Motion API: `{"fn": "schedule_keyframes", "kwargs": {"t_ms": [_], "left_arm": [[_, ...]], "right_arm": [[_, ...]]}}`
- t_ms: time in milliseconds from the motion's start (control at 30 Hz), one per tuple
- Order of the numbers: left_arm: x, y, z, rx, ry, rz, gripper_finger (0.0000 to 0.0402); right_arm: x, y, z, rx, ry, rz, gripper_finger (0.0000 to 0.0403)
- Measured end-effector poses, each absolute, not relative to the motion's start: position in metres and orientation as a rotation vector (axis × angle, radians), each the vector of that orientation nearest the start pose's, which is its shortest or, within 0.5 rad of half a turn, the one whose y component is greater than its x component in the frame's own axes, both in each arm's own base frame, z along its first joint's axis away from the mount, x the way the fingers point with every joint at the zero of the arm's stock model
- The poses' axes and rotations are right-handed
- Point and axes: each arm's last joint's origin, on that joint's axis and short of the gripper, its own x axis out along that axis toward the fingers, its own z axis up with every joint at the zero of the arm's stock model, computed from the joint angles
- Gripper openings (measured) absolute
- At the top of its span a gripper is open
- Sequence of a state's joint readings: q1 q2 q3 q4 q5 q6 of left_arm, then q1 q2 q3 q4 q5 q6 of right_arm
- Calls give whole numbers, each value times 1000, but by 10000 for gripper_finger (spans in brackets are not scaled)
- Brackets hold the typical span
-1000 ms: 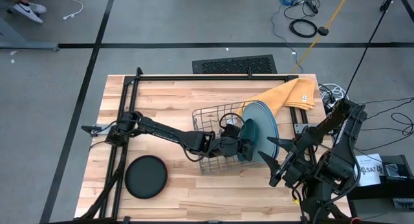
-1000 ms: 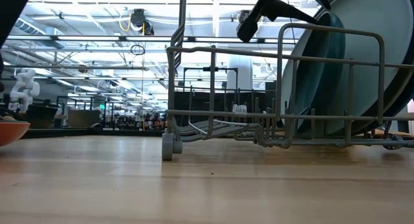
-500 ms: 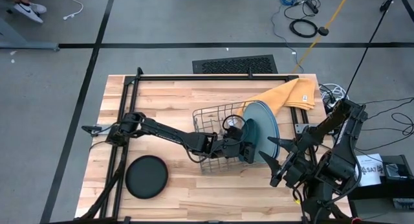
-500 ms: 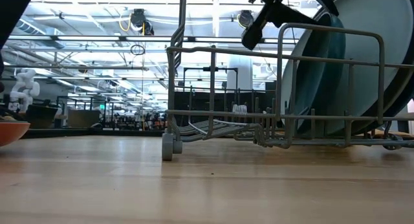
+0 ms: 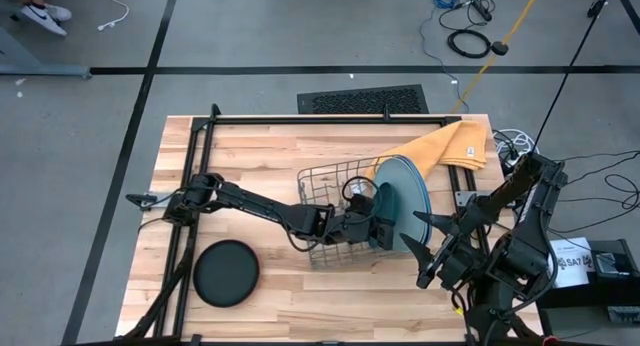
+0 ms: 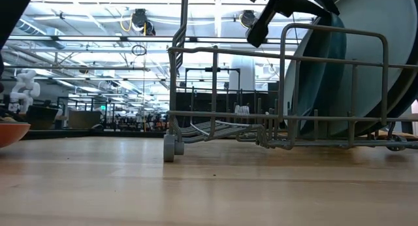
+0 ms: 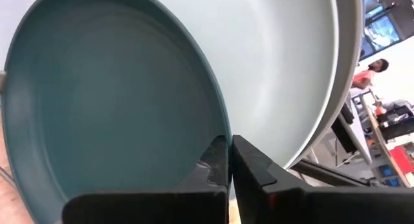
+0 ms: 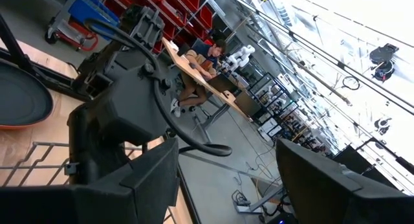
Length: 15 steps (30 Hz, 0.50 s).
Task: Sort dishes
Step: Put the dark green plate into the green dish rack
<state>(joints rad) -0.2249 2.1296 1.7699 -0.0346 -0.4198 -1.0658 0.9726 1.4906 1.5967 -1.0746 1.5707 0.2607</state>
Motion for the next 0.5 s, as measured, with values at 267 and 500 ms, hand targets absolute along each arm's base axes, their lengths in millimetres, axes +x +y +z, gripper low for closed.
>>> {"fn": "schedule_keyframes", "kwargs": {"t_ms": [267, 500], "left_arm": [[479, -106, 284, -923, 178, 333, 1], [474, -112, 284, -956, 175, 391, 1]], "right_arm": [[179, 211, 396, -686, 212, -572, 253], [179, 211, 396, -686, 212, -572, 253]]}}
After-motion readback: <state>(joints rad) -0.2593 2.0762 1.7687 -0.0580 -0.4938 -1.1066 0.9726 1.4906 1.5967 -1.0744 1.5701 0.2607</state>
